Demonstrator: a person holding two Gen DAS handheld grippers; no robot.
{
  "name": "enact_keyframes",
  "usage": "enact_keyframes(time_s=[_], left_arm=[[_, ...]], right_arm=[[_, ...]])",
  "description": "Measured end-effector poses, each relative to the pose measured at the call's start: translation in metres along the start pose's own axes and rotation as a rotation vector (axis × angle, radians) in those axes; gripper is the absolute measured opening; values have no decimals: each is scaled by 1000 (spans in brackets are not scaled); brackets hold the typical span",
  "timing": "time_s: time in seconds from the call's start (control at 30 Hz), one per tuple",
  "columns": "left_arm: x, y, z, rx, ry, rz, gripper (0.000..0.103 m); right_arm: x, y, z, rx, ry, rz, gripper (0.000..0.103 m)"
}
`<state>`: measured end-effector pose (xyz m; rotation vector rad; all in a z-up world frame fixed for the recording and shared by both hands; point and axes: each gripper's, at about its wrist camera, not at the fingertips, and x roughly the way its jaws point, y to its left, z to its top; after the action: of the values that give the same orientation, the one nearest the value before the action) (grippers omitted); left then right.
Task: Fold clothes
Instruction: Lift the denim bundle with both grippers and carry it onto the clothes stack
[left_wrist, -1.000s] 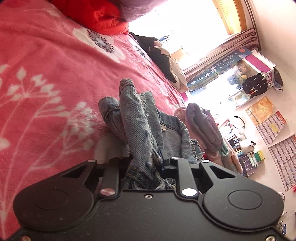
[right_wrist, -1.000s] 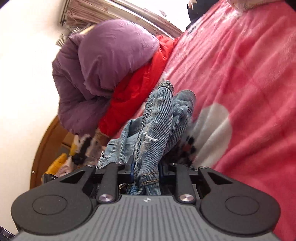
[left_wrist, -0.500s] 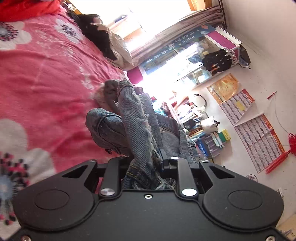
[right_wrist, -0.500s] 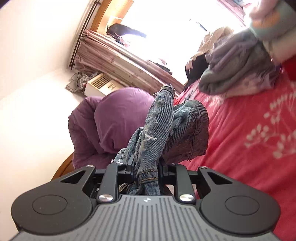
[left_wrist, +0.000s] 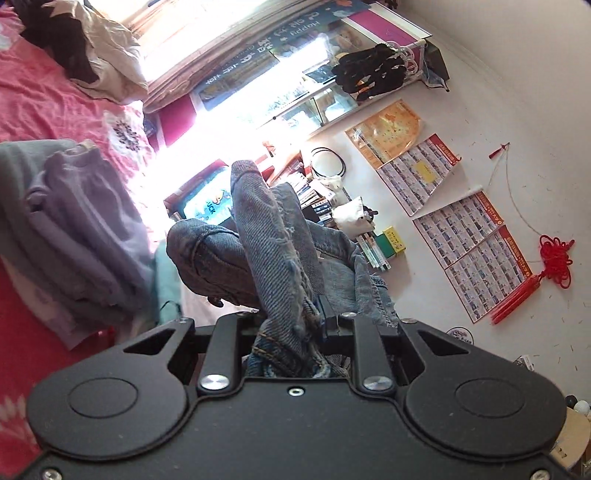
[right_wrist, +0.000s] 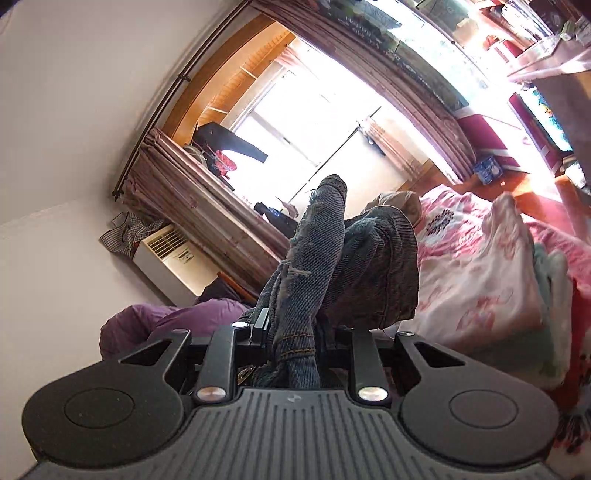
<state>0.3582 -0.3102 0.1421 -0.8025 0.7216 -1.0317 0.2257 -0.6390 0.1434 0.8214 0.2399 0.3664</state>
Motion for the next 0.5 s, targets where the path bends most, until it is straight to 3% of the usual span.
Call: enact_keyframes(time_s=[0.1, 0.23, 0.27, 0.3, 0.33, 0.37, 0.4, 0.43, 0.5], left_arm=[[30, -4, 14, -6, 3, -31, 19], [72, 12, 23, -27, 30, 7, 19], [87, 22, 19, -2, 47, 86, 27], [102, 32, 13, 21, 73, 178, 53], [114, 44, 3, 42, 121, 305, 64], [126, 57, -7, 62, 169, 433, 65], [133, 67, -15, 64, 196, 510, 65], [123, 73, -17, 18, 165, 455, 65], [103, 83, -18, -64, 118, 366, 65]], right_arm=[[1, -22, 33, 24, -43, -6, 25], [12, -68, 62, 122, -97, -15, 25], [16, -82, 66, 148, -112, -25, 25], [19, -104, 59, 170, -127, -47, 25], [25, -123, 51, 183, -141, -85, 26], [35, -149, 36, 244, -101, -175, 27], [45, -175, 22, 304, -60, -266, 27], [54, -200, 8, 362, -21, -353, 25], [50, -203, 2, 350, -61, -316, 25]])
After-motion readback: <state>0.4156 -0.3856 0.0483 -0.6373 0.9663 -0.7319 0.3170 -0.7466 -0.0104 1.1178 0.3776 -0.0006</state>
